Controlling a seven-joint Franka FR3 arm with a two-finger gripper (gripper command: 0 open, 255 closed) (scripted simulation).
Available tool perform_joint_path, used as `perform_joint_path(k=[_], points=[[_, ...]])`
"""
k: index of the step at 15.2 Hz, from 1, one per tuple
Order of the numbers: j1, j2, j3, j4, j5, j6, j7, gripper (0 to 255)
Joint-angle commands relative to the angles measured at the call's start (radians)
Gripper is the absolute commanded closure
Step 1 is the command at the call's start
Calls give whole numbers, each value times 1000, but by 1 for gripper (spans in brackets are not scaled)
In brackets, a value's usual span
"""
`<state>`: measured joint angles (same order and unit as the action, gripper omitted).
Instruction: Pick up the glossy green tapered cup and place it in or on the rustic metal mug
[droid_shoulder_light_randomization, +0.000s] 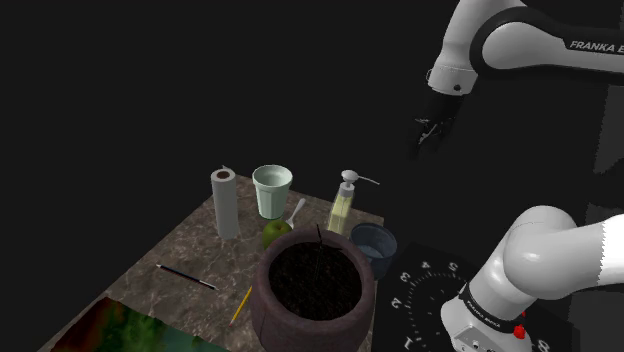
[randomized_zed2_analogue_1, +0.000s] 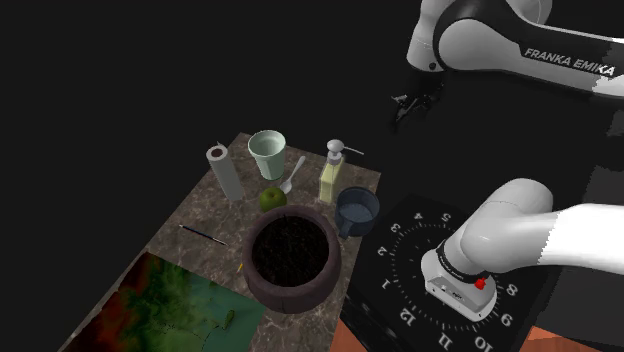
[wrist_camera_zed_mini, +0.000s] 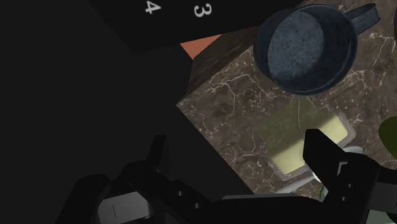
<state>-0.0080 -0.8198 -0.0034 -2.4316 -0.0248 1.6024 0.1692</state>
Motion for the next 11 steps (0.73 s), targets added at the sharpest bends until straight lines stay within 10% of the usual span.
perform_joint_path(k=[1,11], points=[[0,0,0,0,0,0,0,0],[54,304,-6,26,101,334,-22,0]])
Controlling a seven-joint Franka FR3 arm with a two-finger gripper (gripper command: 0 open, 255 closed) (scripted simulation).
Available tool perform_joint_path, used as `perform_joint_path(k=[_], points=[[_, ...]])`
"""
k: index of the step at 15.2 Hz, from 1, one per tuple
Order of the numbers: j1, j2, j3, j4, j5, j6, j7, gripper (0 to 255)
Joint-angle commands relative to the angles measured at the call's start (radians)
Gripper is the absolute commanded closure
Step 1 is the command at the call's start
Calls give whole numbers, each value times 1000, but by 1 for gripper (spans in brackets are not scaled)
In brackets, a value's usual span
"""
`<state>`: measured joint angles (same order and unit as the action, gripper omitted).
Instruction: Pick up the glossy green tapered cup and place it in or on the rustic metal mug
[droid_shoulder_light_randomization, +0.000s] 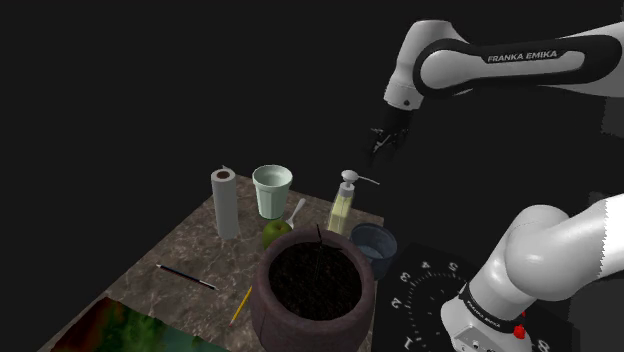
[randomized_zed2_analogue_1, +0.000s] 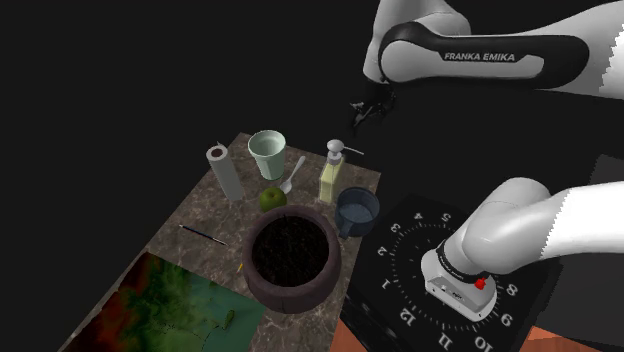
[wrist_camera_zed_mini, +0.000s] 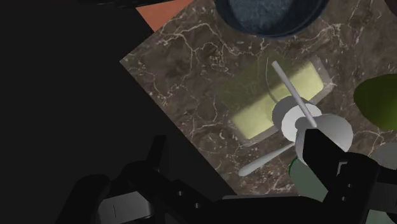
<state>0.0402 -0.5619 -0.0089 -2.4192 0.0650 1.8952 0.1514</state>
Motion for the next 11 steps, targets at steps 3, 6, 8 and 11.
perform_joint_path(k=[3,6,8,11], points=[[25,149,-2,48,46,125,-20,0],[44,254,-2,95,85,200,-40,0],[55,324,-2,133,112,243,-56,0],[71,430,1,200,154,298,-82,0]])
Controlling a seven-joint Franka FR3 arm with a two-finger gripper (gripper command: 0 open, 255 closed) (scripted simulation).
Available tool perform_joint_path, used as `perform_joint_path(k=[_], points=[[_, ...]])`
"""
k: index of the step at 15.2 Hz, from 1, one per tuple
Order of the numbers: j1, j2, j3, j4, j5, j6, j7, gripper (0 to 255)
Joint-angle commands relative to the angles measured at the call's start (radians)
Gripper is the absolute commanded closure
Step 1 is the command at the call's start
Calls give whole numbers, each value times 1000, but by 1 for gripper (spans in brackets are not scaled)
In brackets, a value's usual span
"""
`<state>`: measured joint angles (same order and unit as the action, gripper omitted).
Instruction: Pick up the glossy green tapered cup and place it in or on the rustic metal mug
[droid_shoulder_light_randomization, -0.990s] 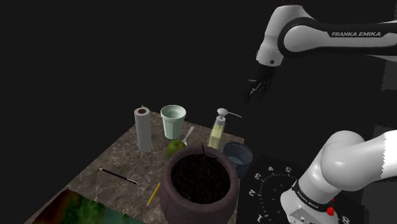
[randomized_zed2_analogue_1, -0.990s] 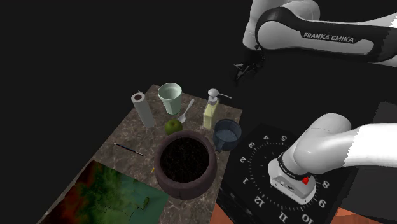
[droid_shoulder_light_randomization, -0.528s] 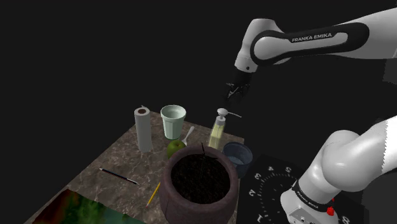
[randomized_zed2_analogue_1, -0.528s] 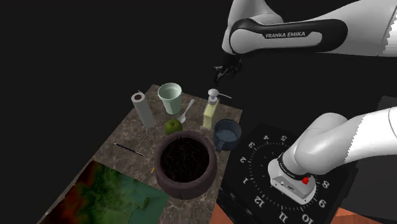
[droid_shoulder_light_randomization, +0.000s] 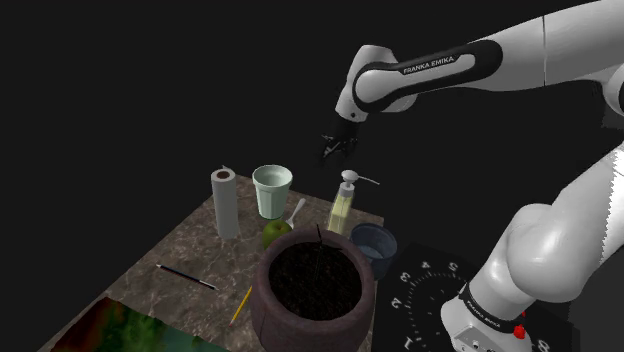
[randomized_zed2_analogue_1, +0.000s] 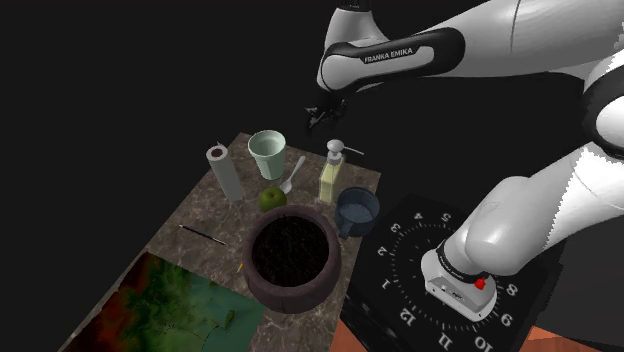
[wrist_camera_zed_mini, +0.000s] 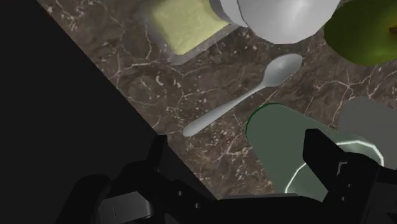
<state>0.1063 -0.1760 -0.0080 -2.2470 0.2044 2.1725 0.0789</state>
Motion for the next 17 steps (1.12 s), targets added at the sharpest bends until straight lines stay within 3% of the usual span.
perform_joint_path(k=[1,9,17], points=[[9,79,1,53,29,36,-18,0],[28,360,29,295,136,116,-83,0],[37,436,46,295,154,197,-94,0]])
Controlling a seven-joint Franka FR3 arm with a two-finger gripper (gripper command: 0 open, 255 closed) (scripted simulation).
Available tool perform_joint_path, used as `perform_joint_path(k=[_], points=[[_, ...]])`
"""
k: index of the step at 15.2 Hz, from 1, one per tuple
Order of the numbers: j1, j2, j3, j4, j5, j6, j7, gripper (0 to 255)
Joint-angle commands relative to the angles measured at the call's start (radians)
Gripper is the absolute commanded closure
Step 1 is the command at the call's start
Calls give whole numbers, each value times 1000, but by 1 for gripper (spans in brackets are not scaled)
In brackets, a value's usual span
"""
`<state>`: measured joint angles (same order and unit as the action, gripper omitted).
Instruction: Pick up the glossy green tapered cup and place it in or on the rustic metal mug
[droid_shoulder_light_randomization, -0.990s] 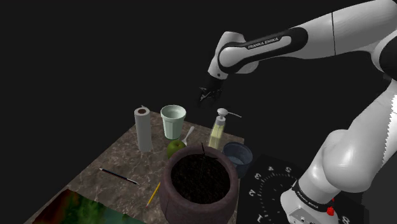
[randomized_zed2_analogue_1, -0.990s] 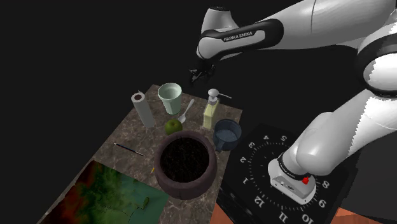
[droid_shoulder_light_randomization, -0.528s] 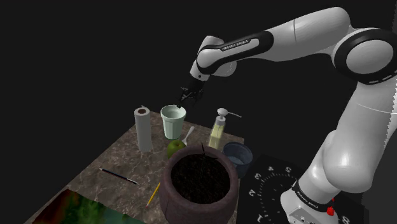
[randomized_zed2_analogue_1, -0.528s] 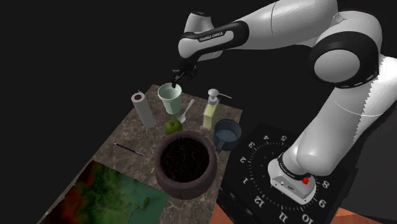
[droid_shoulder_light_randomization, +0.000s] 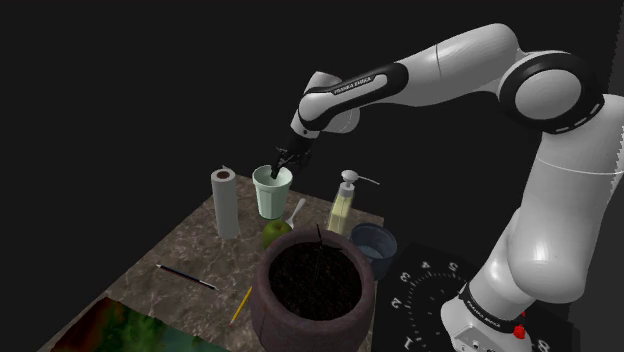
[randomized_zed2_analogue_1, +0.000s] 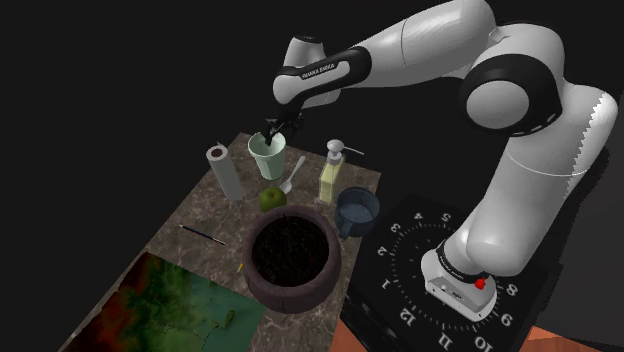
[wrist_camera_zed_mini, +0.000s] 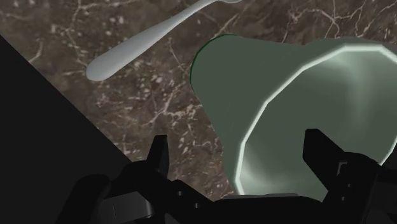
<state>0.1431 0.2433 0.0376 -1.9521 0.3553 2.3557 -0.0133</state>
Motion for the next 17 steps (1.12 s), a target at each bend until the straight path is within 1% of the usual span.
perform_joint_path(k=[1,8,9,17], points=[[0,16,0,0,3,14,-2,0],[0,16,0,0,3,14,-2,0],[0,17,0,0,2,14,-1,255],[0,17,0,1,2,13,-2,255]])
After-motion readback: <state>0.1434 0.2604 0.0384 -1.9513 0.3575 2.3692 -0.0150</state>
